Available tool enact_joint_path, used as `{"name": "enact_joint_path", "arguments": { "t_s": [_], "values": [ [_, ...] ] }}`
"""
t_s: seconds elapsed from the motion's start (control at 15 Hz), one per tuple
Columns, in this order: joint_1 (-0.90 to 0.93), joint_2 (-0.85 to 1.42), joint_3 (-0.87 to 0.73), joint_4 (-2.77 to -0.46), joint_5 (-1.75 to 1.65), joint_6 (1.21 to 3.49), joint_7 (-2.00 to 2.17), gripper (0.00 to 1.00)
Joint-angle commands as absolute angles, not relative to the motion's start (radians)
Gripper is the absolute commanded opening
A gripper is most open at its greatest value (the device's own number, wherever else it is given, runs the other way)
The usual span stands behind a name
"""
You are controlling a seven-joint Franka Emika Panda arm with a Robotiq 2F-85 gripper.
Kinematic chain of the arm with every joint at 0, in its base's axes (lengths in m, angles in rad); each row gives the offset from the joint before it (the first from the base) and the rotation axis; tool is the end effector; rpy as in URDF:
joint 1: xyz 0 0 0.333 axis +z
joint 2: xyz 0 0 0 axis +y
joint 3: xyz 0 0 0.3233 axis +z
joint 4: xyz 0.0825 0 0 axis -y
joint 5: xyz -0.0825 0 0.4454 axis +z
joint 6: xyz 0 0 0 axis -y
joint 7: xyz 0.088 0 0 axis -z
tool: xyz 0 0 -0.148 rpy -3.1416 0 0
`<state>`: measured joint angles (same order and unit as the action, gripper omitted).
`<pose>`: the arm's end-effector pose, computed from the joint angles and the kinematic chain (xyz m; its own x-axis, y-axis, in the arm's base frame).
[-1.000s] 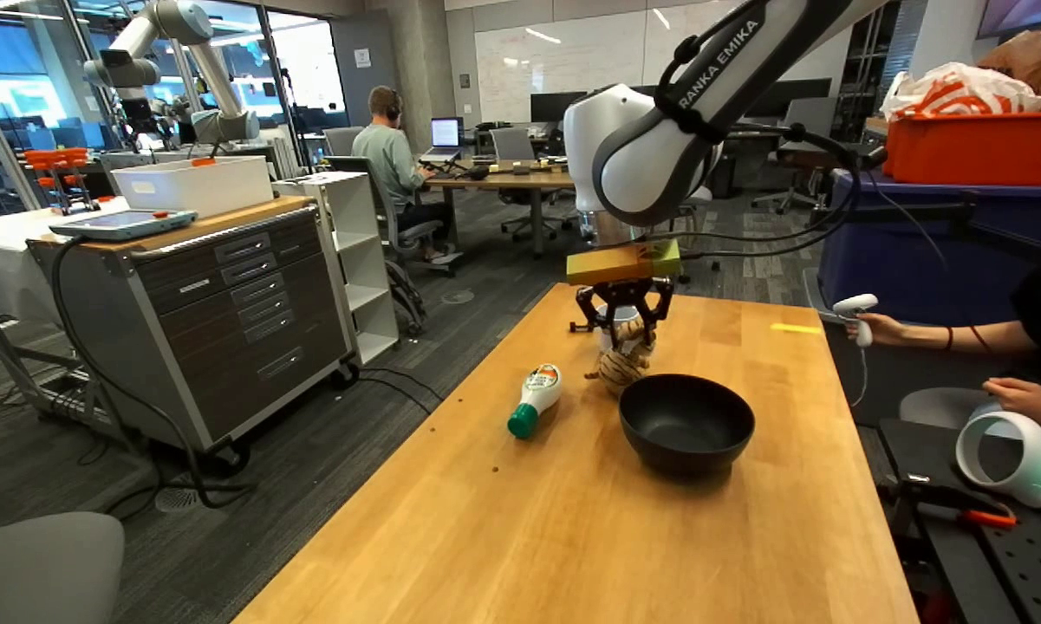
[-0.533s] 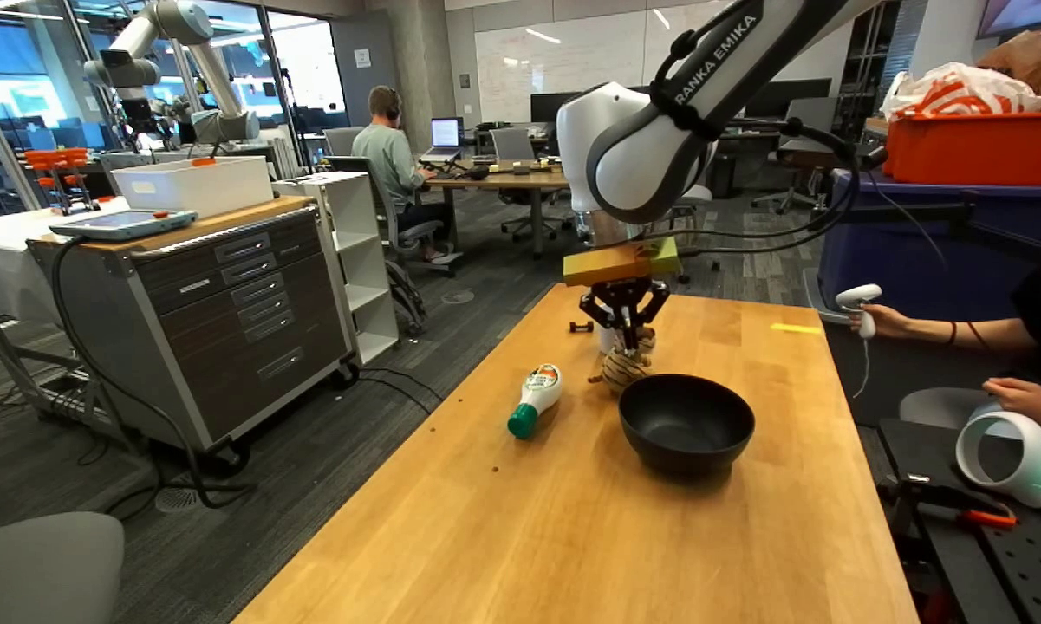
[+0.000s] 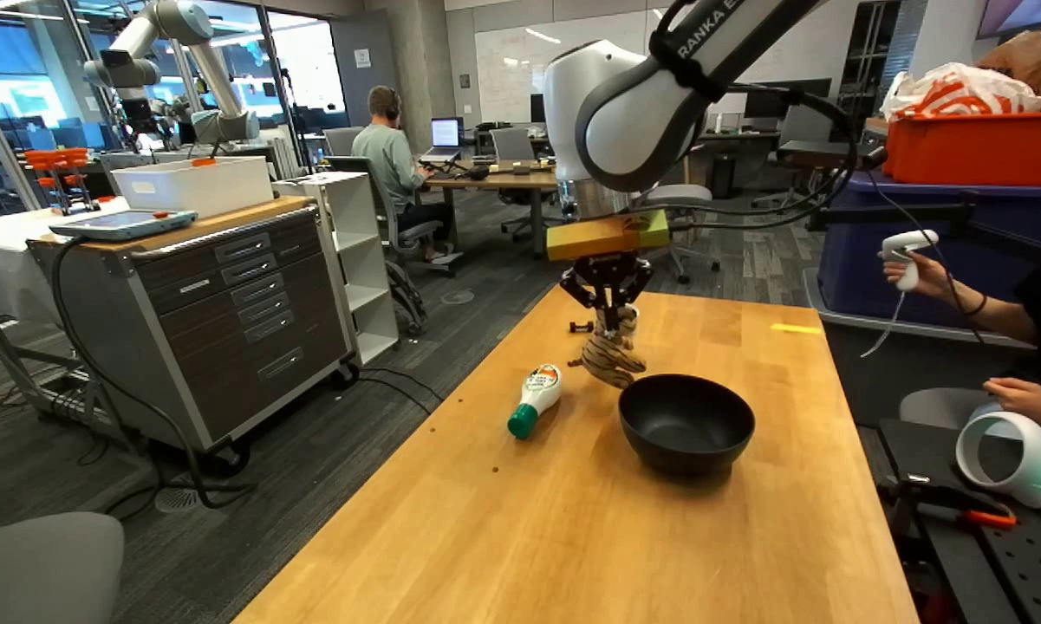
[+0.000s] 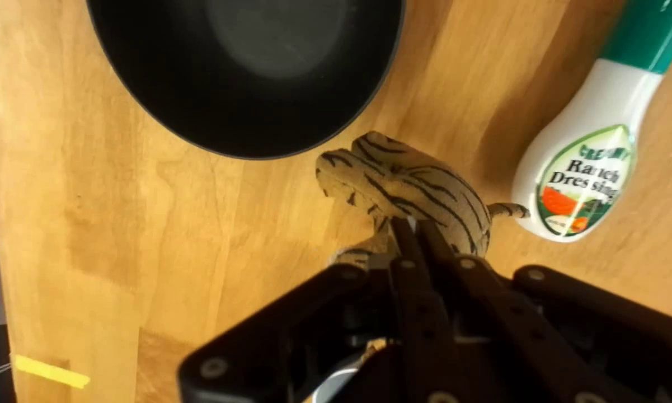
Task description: Take the toy tiger from the table and place it in the black bowl
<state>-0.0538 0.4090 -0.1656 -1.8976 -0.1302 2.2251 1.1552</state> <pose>0.6490 -0.1524 0.2089 0.2924 -0.9495 0.1133 -0.9505 -0.2757 0.1432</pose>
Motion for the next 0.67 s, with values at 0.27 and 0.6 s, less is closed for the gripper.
{"name": "enact_joint_path", "arguments": {
  "t_s": [0.27,0.6],
  "values": [
    [-0.019,0.107,-0.091,-2.030,-0.069,2.123,0.939,0.01],
    [-0.014,-0.004,-0.053,-2.075,-0.098,1.962,0.863,0.01]
  ]
}}
